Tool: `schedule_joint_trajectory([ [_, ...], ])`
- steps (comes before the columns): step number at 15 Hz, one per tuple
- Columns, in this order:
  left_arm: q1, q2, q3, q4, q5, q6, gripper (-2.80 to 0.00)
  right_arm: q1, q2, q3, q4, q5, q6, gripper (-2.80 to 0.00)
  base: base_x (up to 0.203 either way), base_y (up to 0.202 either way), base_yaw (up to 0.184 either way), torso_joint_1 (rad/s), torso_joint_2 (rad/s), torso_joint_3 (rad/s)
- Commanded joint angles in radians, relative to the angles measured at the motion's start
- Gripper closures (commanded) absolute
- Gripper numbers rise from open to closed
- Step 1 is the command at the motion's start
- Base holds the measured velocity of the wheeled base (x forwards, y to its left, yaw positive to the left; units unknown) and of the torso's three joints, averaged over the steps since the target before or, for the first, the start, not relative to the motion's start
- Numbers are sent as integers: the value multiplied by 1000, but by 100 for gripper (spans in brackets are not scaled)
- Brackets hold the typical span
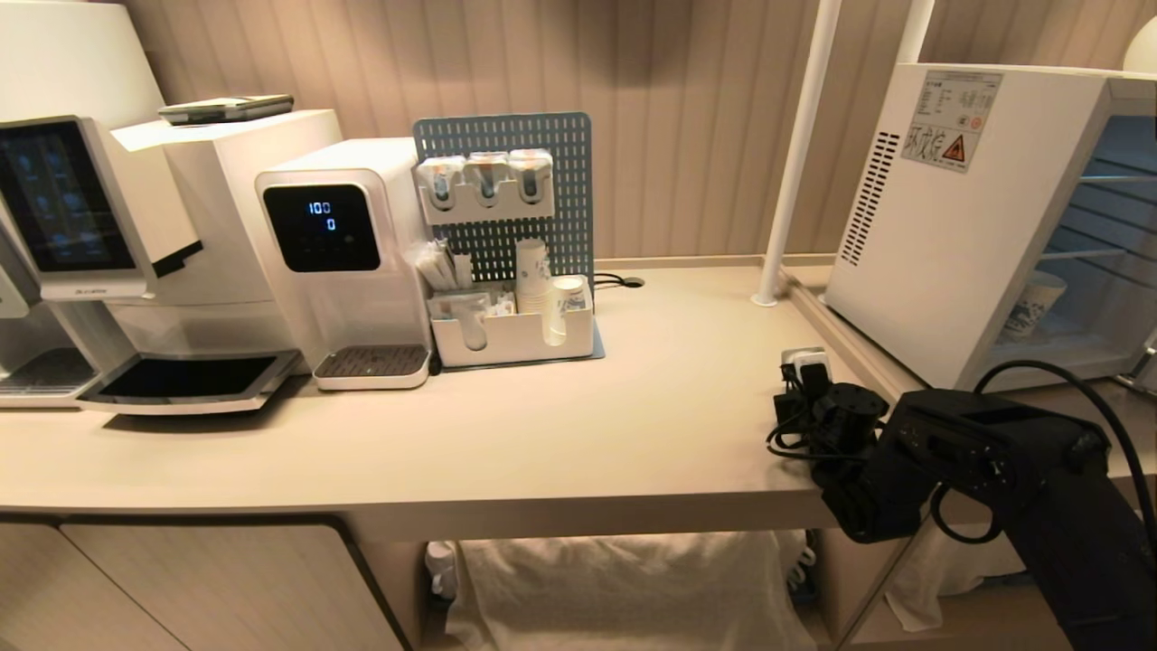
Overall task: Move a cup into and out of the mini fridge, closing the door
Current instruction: Place the yoghurt on the table
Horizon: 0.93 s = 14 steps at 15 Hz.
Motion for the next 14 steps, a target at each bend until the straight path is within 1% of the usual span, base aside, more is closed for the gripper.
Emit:
schedule_joint_trajectory([
  [1,-1,2,0,-1,0,0,0,2,2,1,-7,-1,-3,0,0,0,0,0,0,0],
  [6,-1,2,0,-1,0,0,0,2,-24,17,-3,1,-2,0,0,0,0,0,0,0],
  [9,-1,2,0,-1,0,0,0,2,-99,55,21,1,6,0,0,0,0,0,0,0],
  [11,-1,2,0,-1,0,0,0,5,-154,108,54,4,32,0,0,0,0,0,0,0],
  [14,-1,2,0,-1,0,0,0,8,-231,138,128,6,85,0,0,0,0,0,0,0],
])
